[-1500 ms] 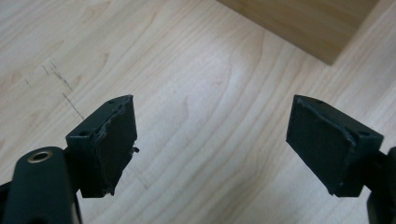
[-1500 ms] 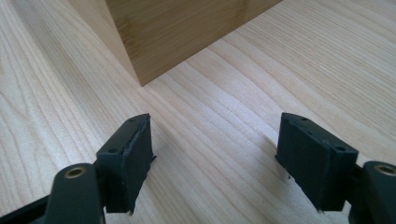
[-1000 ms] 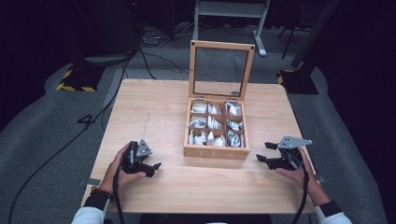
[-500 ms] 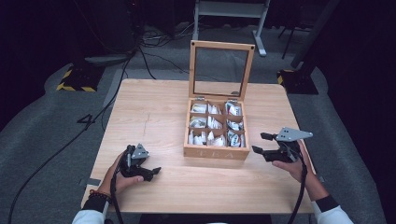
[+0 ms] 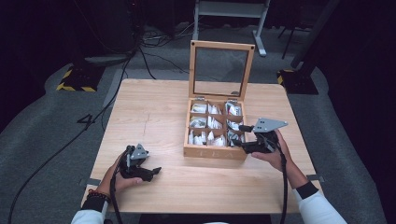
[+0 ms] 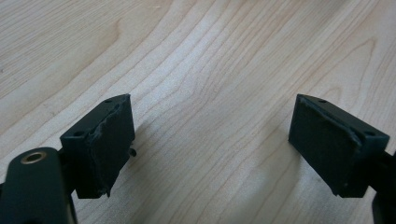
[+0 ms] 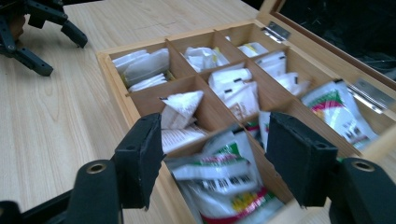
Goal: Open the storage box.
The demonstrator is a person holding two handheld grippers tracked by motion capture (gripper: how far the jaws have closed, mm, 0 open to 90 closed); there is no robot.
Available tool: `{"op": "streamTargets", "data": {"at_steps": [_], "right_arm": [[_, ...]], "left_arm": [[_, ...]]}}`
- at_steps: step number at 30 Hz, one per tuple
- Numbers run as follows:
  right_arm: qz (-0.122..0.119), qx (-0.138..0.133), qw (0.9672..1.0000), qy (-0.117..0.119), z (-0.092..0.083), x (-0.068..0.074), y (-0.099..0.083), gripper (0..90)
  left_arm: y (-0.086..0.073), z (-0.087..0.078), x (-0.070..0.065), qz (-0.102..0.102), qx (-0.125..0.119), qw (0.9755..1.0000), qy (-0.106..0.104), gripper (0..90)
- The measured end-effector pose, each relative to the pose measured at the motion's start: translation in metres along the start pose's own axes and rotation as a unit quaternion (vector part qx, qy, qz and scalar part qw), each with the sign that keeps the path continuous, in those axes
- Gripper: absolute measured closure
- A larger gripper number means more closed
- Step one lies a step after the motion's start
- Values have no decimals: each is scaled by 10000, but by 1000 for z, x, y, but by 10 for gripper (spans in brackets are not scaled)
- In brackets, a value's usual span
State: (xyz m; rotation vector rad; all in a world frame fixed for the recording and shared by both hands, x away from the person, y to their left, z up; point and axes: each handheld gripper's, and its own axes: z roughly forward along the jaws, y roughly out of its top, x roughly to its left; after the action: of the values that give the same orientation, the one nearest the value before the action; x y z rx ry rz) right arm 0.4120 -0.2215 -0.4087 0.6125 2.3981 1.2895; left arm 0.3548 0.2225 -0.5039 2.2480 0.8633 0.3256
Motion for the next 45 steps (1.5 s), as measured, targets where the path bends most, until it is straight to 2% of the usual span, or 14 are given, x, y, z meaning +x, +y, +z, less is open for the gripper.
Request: {"op": "streamTargets", "data": {"at_steps": [7, 11, 12, 15, 17, 19, 28, 32, 36, 39, 41, 43, 44, 45], "right_arm": [[-100, 136, 9996, 248, 28, 10, 15, 391], [-150, 200, 9993, 284, 39, 13, 21, 408], [-219, 299, 9989, 288, 48, 17, 24, 418], [-272, 465, 9979, 364, 58, 21, 24, 430], [-349, 590, 9971, 322, 65, 22, 25, 439], [-314, 619, 9970, 333, 70, 23, 25, 457], [-310, 708, 9963, 385, 79, 26, 27, 488], [-293, 903, 9950, 312, 85, 25, 28, 497], [-267, 1049, 9938, 238, 89, 25, 29, 595], [-255, 1168, 9924, 276, 90, 25, 28, 678], [-365, 1235, 9914, 217, 91, 28, 28, 739], [-512, 1293, 9902, 158, 92, 31, 28, 838], [-512, 1293, 9902, 158, 92, 31, 28, 838], [-518, 1256, 9907, 79, 91, 31, 27, 899]], "left_arm": [[0, 0, 0, -1, 1, 10000, 0, 148], [0, 0, 0, -2, 0, 10000, 0, 148], [0, 0, 0, -1, -1, 10000, -1, 148], [0, 0, 0, -1, 0, 10000, 1, 148], [0, 0, 0, 0, 0, 10000, 0, 148], [0, 0, 0, -1, 1, 10000, -1, 148], [0, 0, 0, 0, 0, 10000, -2, 147], [0, 0, 0, 0, 0, 10000, -5, 147], [0, 0, 0, 4, -1, 10000, -10, 147], [0, 0, 0, 5, 1, 10000, -8, 147], [0, 0, 0, 4, 1, 10000, -8, 147], [0, 0, 0, 4, 1, 10000, -7, 147], [0, 0, 0, 4, 1, 10000, -7, 147], [0, 0, 0, 6, 2, 10000, -8, 147]]}}
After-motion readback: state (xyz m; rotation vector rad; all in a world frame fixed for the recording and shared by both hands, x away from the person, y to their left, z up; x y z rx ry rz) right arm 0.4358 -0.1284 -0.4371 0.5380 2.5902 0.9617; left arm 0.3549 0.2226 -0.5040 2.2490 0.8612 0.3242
